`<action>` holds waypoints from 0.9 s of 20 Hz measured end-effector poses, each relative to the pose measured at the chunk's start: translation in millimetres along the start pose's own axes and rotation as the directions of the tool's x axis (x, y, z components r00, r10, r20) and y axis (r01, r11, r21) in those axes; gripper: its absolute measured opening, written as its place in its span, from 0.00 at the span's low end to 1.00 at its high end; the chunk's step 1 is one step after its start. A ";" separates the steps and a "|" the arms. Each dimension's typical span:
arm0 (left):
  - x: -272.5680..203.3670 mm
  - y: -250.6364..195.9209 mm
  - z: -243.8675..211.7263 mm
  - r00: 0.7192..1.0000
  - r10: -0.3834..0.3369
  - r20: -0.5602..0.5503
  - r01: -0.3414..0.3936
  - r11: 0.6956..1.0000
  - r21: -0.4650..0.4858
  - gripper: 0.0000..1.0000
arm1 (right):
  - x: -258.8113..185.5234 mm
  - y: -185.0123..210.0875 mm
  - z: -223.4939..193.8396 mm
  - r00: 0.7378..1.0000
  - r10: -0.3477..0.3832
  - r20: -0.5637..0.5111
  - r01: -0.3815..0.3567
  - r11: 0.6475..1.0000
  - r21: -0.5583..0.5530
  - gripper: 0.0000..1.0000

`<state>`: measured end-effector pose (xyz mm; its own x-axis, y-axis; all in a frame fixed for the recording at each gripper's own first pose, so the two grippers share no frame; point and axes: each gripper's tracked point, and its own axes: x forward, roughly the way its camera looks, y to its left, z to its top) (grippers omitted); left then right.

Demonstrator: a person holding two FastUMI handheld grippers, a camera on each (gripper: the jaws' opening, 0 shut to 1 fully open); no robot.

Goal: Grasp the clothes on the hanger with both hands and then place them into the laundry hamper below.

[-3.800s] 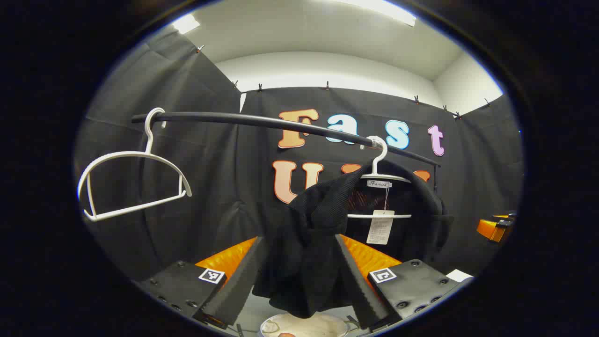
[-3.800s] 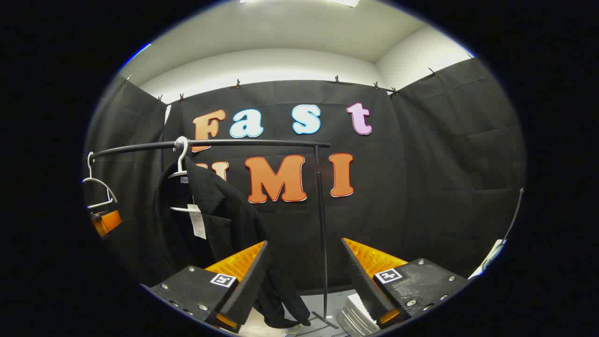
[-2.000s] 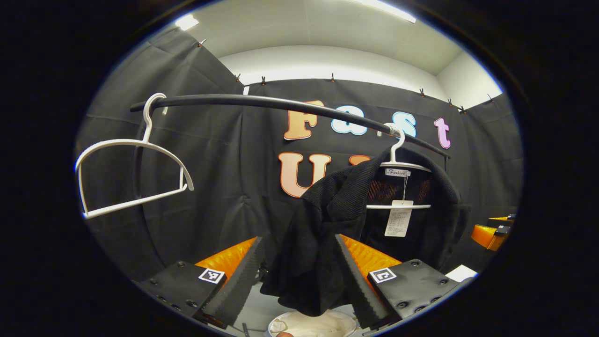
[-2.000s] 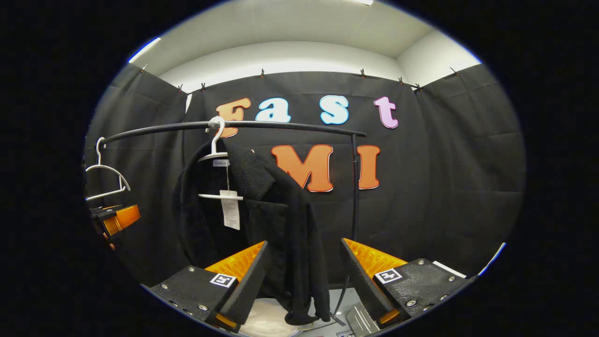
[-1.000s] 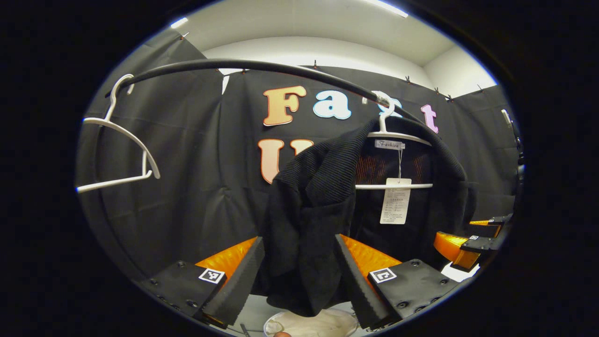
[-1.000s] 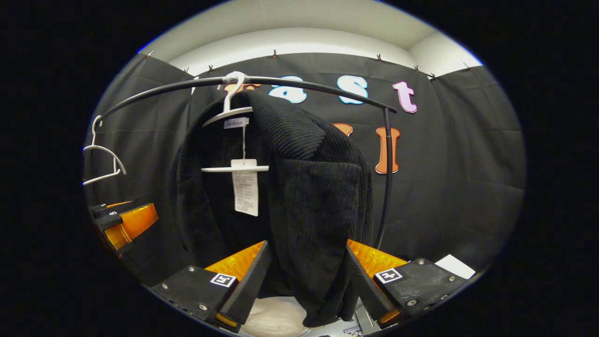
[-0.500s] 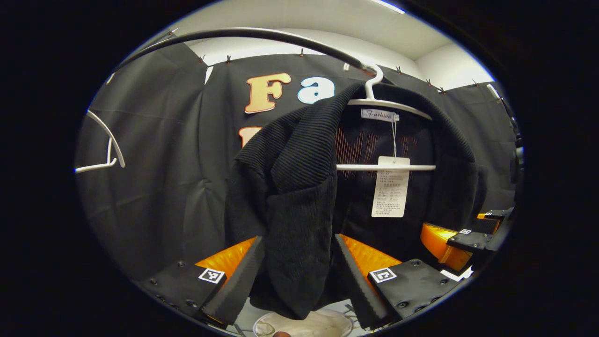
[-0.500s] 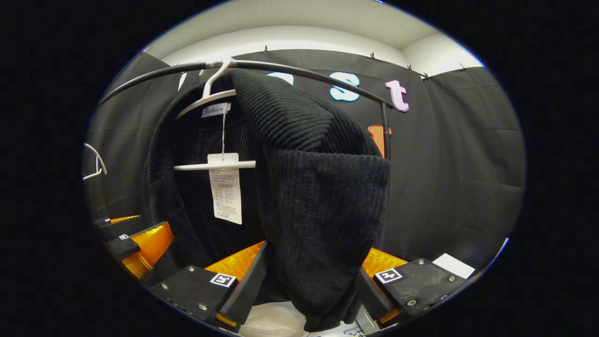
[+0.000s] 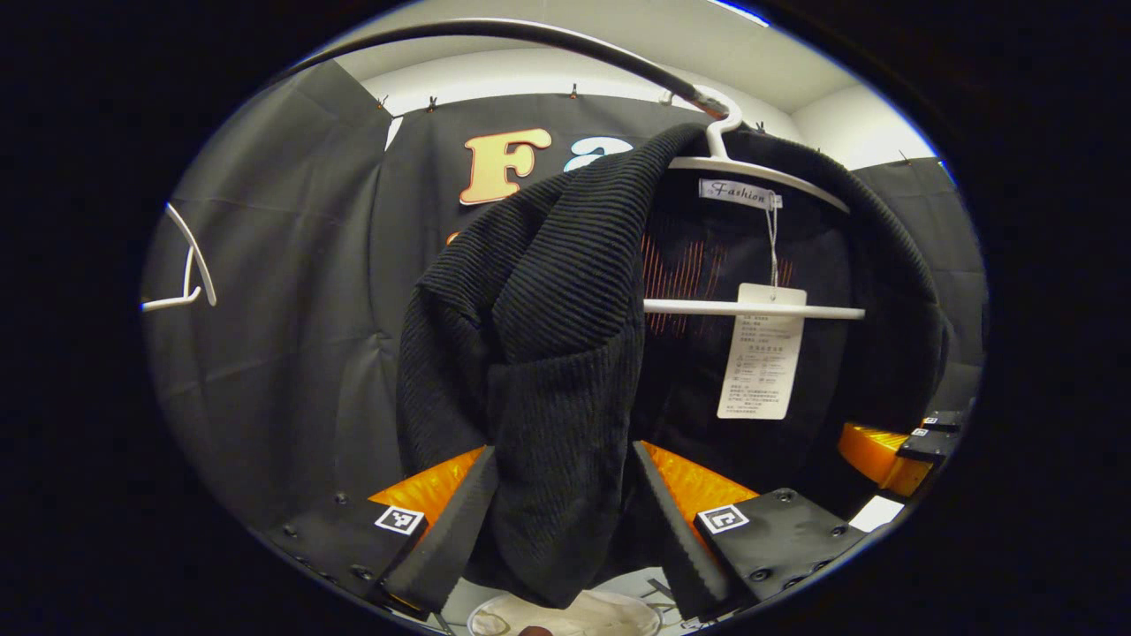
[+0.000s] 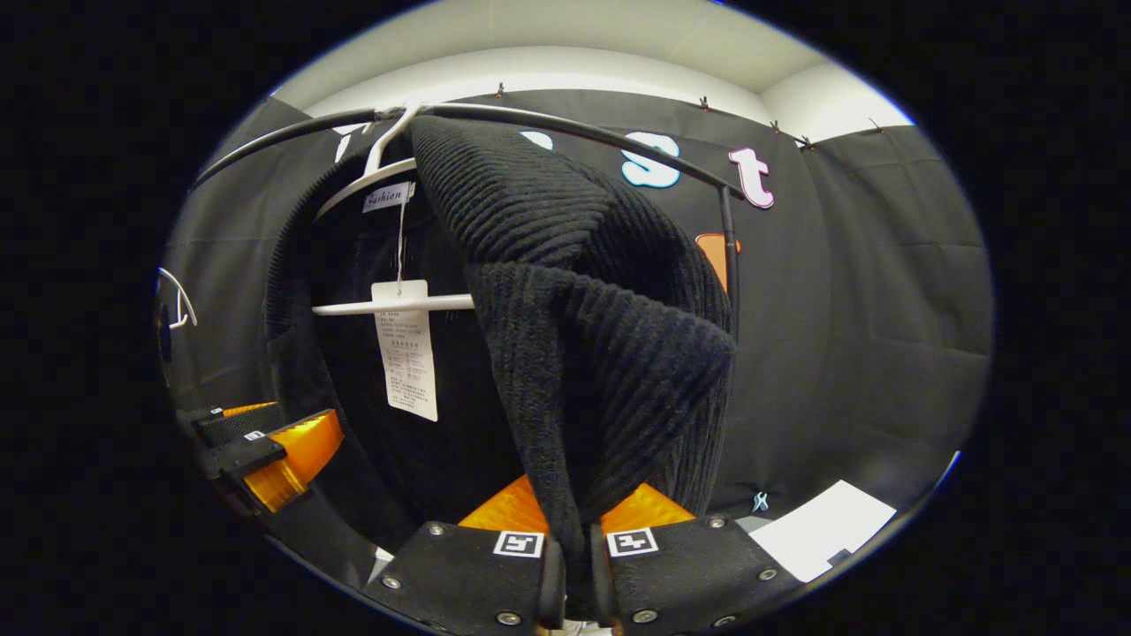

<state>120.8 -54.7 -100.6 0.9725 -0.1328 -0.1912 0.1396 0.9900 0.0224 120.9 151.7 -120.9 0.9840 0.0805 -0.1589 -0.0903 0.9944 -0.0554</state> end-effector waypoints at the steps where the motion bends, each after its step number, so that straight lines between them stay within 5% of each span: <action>1: 7.1 0.5 -2.3 1.000 0.007 0.002 -0.007 1.000 0.002 0.93 | -2.1 -1.1 0.3 1.000 0.006 -0.002 -0.006 1.000 -0.004 0.09; 10: 32.7 17.0 -12.0 0.998 0.066 -0.015 -0.065 0.996 0.065 0.92 | -23.2 -15.4 16.4 1.000 0.017 0.027 -0.016 1.000 -0.012 0.06; 14: 26.2 32.0 -3.1 0.995 0.100 0.006 -0.100 0.994 0.052 0.42 | -32.2 -28.3 27.7 0.999 0.006 0.042 -0.006 1.000 0.002 0.06; 18: 13.7 41.9 6.5 0.994 0.108 0.019 -0.109 0.991 0.074 0.18 | -39.6 -36.2 39.6 0.998 -0.004 0.063 0.004 1.000 0.007 0.06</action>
<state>141.2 -15.4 -95.9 0.9852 -0.0258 -0.1694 0.0460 0.9922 0.1162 91.3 115.3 -73.6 0.9921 0.0805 -0.0966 -0.0855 0.9951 -0.0493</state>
